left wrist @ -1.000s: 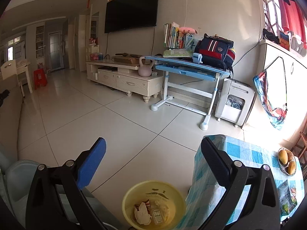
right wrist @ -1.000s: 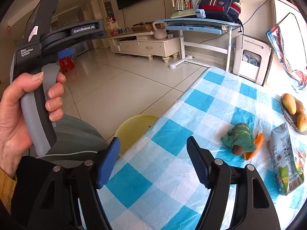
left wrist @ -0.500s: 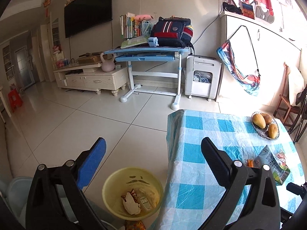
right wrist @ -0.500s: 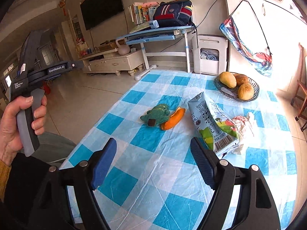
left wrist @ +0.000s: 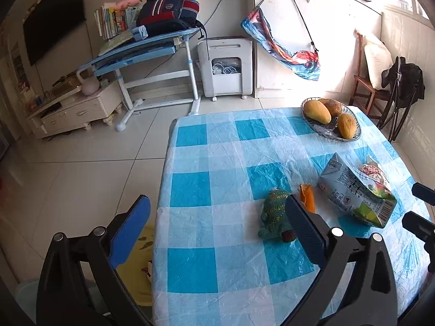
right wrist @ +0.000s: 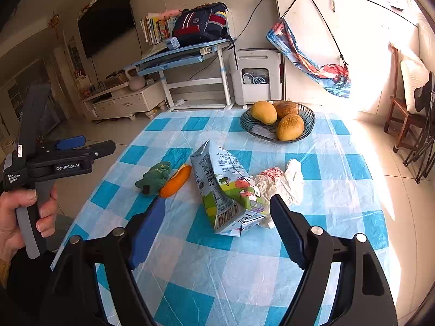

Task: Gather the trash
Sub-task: 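Move the left tool to the green plush toy while the right tool reaches the milk carton, then grasp the green plush toy with the left tool while the right tool grasps the milk carton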

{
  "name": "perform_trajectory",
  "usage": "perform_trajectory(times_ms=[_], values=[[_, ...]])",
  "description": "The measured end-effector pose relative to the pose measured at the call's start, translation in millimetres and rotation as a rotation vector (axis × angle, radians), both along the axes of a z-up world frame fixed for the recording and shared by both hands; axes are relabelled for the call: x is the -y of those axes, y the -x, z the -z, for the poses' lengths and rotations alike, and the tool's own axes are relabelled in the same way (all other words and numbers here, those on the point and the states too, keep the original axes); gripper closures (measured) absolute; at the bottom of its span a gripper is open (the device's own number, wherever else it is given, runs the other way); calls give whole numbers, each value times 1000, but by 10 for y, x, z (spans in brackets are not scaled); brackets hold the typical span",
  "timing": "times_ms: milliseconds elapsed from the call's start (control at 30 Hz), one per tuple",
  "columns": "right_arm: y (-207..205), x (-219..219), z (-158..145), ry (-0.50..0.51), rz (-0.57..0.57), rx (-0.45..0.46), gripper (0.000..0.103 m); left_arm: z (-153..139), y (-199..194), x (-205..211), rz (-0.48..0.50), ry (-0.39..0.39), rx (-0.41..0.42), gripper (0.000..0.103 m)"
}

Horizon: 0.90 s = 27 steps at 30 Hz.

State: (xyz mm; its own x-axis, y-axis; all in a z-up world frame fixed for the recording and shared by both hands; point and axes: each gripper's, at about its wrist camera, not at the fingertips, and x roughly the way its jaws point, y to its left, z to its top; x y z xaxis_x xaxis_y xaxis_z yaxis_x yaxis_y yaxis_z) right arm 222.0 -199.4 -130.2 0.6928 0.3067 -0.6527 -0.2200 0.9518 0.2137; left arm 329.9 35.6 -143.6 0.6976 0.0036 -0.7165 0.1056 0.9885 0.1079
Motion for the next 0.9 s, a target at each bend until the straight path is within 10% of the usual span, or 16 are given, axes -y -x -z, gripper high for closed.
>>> perform_trajectory(times_ms=[367,667,900], values=[[-279,292,336,-170,52,-45,27,278,-183,195,49,46,-102,7],[-178,-114,231,-164,-229,-46,27,488,-346,166,10,104,-192,7],[-292,-235,137,-80,-202,-29,27,565,-379,129,-2,122,-228,7]])
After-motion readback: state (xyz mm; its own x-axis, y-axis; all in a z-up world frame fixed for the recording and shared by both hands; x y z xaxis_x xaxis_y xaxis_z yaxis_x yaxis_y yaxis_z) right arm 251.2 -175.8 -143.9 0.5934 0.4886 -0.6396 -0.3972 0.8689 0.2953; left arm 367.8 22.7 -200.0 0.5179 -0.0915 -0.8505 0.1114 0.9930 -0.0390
